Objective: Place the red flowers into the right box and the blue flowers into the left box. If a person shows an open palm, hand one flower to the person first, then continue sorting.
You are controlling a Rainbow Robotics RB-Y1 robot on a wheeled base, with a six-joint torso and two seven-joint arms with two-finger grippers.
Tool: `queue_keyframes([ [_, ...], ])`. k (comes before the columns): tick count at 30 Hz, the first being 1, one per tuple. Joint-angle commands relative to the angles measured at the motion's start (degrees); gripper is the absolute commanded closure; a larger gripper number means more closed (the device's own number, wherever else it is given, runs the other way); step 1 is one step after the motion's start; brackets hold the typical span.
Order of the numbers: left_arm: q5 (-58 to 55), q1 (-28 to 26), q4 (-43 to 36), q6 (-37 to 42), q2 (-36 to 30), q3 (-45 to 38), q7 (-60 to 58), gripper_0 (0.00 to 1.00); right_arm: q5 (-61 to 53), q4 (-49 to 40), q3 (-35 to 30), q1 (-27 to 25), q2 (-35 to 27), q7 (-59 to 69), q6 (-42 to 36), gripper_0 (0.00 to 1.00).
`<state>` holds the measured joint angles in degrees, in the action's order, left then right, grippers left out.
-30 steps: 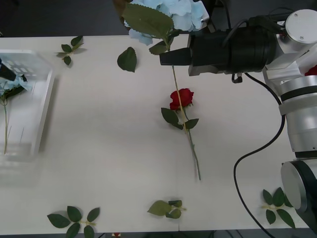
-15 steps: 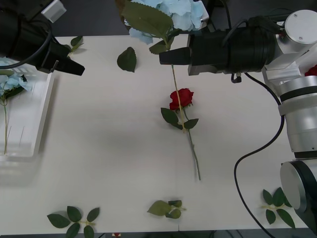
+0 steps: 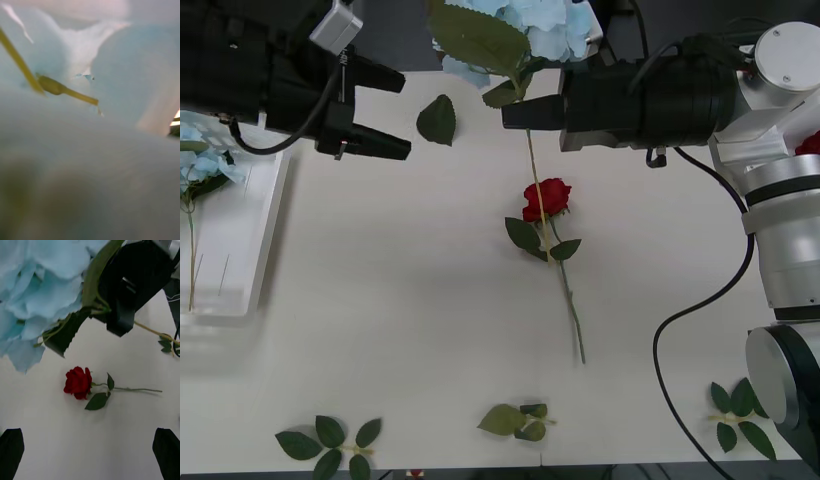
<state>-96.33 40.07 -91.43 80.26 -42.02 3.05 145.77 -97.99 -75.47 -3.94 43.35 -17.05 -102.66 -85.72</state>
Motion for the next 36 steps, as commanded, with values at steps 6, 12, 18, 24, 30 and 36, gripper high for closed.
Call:
queue_keyframes([
  [6, -8.00, -3.94, 3.98, -0.80, 6.95, 2.66, 3.56, 0.00, 0.08, -0.73, -0.28, -0.81, 1.14, -1.66, 0.64, 1.00],
  [12, -17.67, -3.85, 14.70, -0.72, 7.04, 7.93, -1.10, 0.00, 0.08, -0.82, -0.28, -0.81, 0.79, -1.66, 1.08, 1.00],
  [18, -18.20, -3.85, 15.32, -0.54, 7.13, 9.07, -14.55, 0.00, 0.08, -0.82, -0.28, -0.81, 0.70, -1.66, 1.17, 1.00],
  [24, -22.24, -3.68, 15.23, -0.63, 7.57, 9.16, -23.95, 0.00, 0.00, -0.82, -0.28, -0.90, 0.70, -1.66, 1.17, 1.00],
  [30, -24.44, -3.68, 12.94, -0.80, 8.10, 9.60, -32.21, 0.00, 0.08, -0.73, -0.28, -0.90, 0.70, -1.57, 1.08, 1.00],
  [36, -24.70, -3.59, 11.45, -1.24, 9.24, 11.62, -36.96, 0.00, 0.26, -0.82, -0.28, -0.90, 0.70, -1.49, 1.08, 1.00],
])
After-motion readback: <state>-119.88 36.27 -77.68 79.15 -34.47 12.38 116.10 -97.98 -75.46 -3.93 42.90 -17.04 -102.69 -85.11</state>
